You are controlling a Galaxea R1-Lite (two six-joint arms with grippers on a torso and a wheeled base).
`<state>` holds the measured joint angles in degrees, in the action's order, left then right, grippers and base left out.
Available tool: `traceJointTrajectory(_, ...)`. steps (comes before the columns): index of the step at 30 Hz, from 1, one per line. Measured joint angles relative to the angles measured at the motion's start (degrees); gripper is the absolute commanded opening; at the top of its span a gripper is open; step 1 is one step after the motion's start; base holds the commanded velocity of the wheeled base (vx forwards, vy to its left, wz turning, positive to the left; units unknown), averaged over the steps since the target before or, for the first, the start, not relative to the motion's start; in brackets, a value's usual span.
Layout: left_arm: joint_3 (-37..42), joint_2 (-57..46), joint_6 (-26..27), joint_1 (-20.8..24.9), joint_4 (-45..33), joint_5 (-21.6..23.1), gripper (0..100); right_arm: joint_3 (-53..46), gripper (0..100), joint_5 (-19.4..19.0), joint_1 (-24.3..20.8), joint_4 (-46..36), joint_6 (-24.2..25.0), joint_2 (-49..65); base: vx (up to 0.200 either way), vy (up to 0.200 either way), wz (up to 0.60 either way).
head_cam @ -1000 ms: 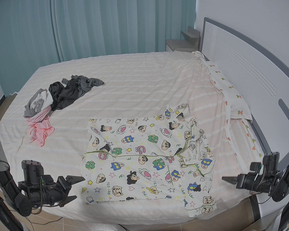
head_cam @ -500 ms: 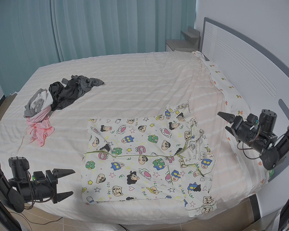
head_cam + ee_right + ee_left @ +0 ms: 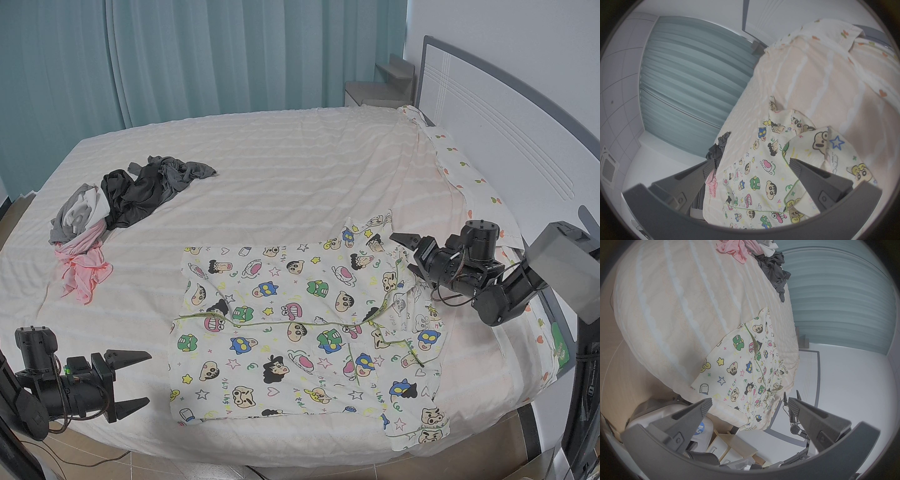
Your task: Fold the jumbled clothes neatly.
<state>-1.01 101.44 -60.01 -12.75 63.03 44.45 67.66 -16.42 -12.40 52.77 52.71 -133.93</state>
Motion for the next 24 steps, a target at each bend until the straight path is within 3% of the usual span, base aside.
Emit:
traceJointTrajectory(13,0.0,0.1,0.0,-0.15,-0.13,0.05,100,17.15,100,2.68,0.44,-6.11,0.24,-14.01,0.0,0.0,0.0)
traceJointTrajectory(24,0.0,0.11,0.0,-0.15,-0.22,-0.05,100,15.82,100,2.77,0.74,-5.81,0.61,-12.91,0.0,0.0,0.0)
